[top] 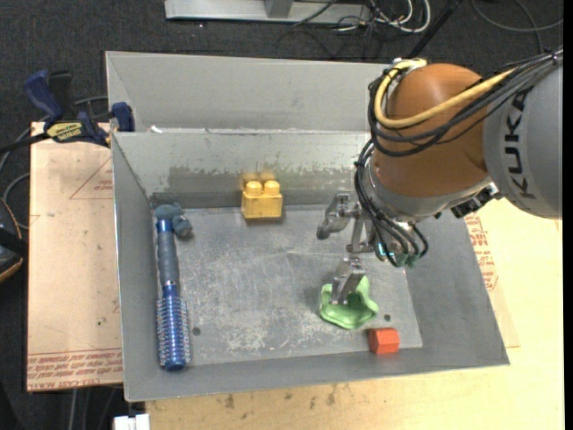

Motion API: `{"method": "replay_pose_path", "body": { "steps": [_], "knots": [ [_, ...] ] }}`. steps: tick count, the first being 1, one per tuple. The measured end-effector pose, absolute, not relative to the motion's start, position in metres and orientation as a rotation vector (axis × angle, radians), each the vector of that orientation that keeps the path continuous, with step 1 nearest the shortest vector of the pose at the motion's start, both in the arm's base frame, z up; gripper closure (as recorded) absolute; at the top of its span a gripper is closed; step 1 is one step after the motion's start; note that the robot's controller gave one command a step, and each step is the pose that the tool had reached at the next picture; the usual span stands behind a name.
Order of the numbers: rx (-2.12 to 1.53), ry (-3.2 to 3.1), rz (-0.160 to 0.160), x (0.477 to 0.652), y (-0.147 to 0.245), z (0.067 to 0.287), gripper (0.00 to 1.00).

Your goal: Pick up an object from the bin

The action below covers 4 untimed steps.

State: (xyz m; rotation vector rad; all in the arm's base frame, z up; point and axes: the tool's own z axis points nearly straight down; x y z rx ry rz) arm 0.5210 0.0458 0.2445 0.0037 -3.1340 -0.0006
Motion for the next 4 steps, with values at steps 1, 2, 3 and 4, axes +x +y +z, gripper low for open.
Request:
{"method": "replay_pose_path", "body": {
  "steps": [1, 2, 3, 4],
  "knots": [
    [0.792, -3.046, -0.004, 0.562, -0.032, 0.074, 0.00],
    [0.705, -3.068, 0.004, 0.575, -0.076, 0.102, 0.00],
    [1.162, -2.921, -0.001, 0.564, -0.075, 0.100, 0.00],
    [1.524, -2.760, 0.011, 0.570, -0.068, 0.094, 0.00]
  ]
}}
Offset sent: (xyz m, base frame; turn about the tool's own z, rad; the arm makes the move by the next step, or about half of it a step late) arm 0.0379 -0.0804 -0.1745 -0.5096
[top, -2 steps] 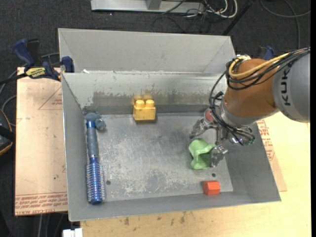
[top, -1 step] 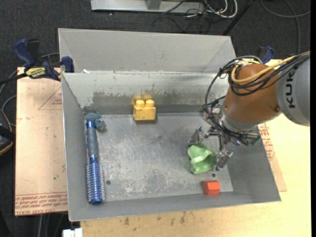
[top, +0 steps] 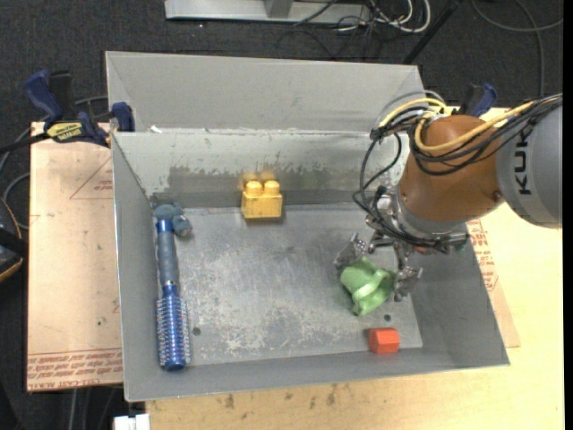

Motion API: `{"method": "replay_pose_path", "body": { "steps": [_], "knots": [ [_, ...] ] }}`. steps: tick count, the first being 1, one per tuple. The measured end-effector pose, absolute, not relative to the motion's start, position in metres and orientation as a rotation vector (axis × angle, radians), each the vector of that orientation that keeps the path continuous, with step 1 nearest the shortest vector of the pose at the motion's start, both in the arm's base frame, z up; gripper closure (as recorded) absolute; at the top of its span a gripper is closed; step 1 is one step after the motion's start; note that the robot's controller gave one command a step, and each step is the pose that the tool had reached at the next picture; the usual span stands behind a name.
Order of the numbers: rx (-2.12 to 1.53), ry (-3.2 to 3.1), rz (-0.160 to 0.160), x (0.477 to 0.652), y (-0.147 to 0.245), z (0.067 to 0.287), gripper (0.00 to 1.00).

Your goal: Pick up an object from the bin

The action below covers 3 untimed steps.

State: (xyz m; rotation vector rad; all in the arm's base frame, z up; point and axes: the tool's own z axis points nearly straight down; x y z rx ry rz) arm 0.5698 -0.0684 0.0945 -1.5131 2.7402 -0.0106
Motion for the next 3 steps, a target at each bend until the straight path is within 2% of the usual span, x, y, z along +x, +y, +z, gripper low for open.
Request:
{"method": "replay_pose_path", "body": {
  "steps": [1, 2, 3],
  "knots": [
    [-1.447, 2.770, -0.003, 0.573, -0.094, 0.074, 0.00],
    [-1.451, 2.769, -0.004, 0.573, -0.094, 0.075, 1.00],
    [-1.451, 2.780, 0.000, 0.574, -0.093, 0.092, 1.00]
  ]
}}
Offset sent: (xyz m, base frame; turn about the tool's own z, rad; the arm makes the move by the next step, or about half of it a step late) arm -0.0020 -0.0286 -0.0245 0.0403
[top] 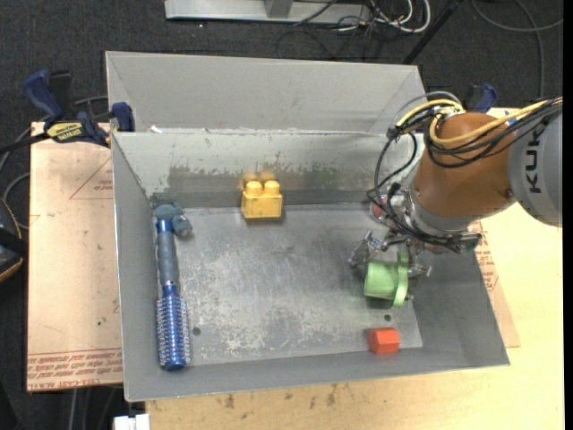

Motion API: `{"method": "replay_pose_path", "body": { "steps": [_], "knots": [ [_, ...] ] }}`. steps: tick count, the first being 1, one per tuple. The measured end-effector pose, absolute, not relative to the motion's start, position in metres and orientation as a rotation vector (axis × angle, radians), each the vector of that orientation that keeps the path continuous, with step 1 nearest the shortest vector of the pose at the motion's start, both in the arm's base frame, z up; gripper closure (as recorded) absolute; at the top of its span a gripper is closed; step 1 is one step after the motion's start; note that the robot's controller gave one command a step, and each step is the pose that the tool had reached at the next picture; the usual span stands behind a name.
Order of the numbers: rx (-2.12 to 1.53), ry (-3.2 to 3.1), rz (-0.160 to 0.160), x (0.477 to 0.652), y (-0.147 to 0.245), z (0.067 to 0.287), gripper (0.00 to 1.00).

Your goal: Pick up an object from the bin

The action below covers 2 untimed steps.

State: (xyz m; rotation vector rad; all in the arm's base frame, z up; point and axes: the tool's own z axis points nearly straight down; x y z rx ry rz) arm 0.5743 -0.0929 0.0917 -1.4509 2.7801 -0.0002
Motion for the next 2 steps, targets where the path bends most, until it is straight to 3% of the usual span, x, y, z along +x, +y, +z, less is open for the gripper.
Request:
{"method": "replay_pose_path", "body": {
  "steps": [1, 2],
  "knots": [
    [-1.446, 2.784, 0.000, 0.575, -0.092, 0.102, 1.00],
    [-1.440, 2.784, -0.004, 0.577, -0.091, 0.159, 1.00]
  ]
}}
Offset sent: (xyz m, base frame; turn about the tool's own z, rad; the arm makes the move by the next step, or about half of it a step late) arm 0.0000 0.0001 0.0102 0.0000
